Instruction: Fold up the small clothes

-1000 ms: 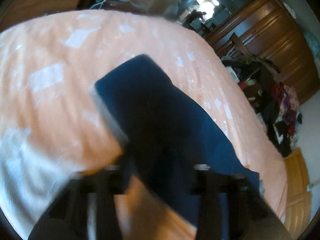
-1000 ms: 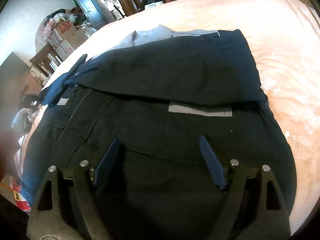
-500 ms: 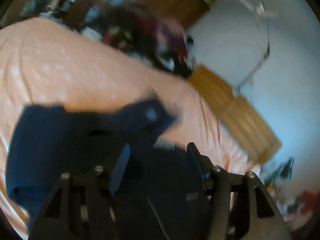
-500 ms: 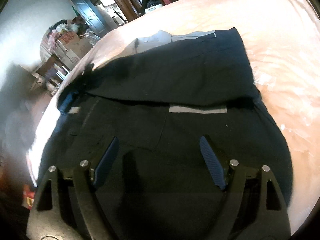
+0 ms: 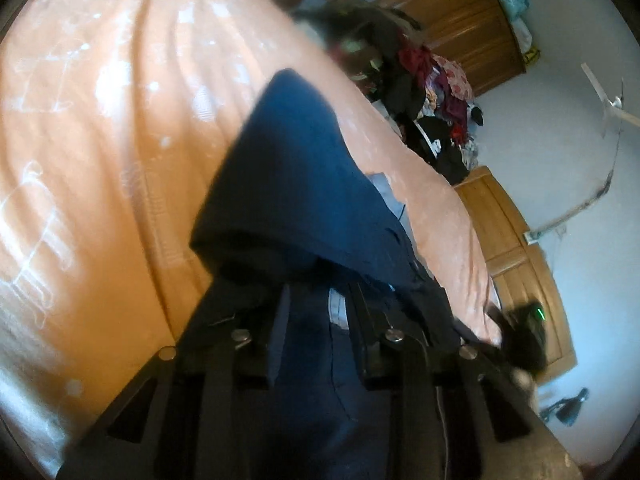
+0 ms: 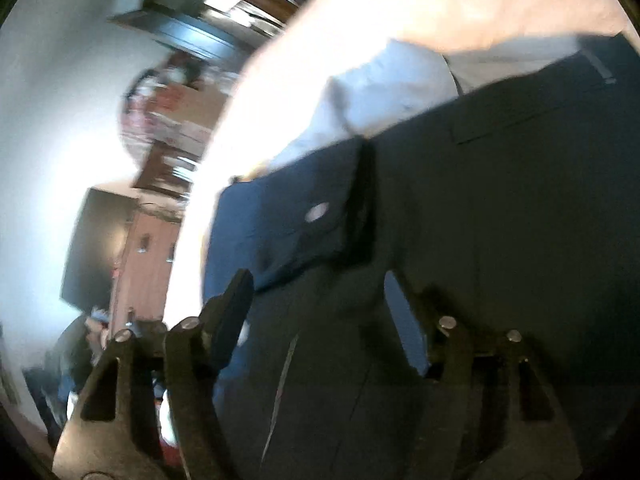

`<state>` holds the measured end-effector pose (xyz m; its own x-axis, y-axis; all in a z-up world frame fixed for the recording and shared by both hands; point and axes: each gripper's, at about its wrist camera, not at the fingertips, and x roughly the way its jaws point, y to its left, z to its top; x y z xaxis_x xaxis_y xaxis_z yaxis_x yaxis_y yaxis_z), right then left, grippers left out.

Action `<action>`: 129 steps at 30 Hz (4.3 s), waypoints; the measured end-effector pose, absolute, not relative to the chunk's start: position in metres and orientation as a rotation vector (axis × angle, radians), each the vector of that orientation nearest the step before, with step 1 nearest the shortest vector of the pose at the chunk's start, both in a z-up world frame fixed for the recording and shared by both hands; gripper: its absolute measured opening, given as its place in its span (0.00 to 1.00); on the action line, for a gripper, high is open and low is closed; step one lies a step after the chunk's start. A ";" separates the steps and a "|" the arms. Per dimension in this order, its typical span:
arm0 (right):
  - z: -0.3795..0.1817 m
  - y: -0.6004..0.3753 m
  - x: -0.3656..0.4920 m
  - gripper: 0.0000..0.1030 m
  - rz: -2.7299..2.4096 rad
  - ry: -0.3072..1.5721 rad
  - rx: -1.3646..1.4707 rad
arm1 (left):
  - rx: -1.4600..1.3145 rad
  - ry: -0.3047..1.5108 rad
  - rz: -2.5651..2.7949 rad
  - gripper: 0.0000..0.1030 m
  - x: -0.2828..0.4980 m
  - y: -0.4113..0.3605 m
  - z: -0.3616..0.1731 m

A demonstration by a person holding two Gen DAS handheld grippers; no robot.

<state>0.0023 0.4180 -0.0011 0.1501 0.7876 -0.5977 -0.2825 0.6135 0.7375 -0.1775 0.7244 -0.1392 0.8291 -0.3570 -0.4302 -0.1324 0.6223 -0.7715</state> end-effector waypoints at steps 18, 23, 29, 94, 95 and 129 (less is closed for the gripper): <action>0.012 0.426 0.014 0.03 0.843 1.098 0.606 | -0.940 0.575 -0.156 0.30 -0.140 0.734 -0.124; 0.041 0.337 -0.002 0.03 0.718 0.972 0.637 | -0.938 0.567 -0.160 0.31 -0.136 0.733 -0.119; 0.030 0.283 -0.012 0.00 0.599 0.948 0.661 | -0.933 0.572 -0.159 0.30 -0.132 0.732 -0.114; -0.016 0.126 -0.212 0.40 0.572 1.215 0.558 | -0.816 0.795 -0.122 0.58 -0.288 0.720 -0.058; -0.021 0.127 -0.225 0.41 0.594 1.233 0.567 | -0.823 0.795 -0.125 0.58 -0.293 0.718 -0.058; -0.043 0.182 -0.274 0.55 0.767 1.339 0.546 | -0.707 0.969 -0.326 0.60 -0.344 0.674 -0.057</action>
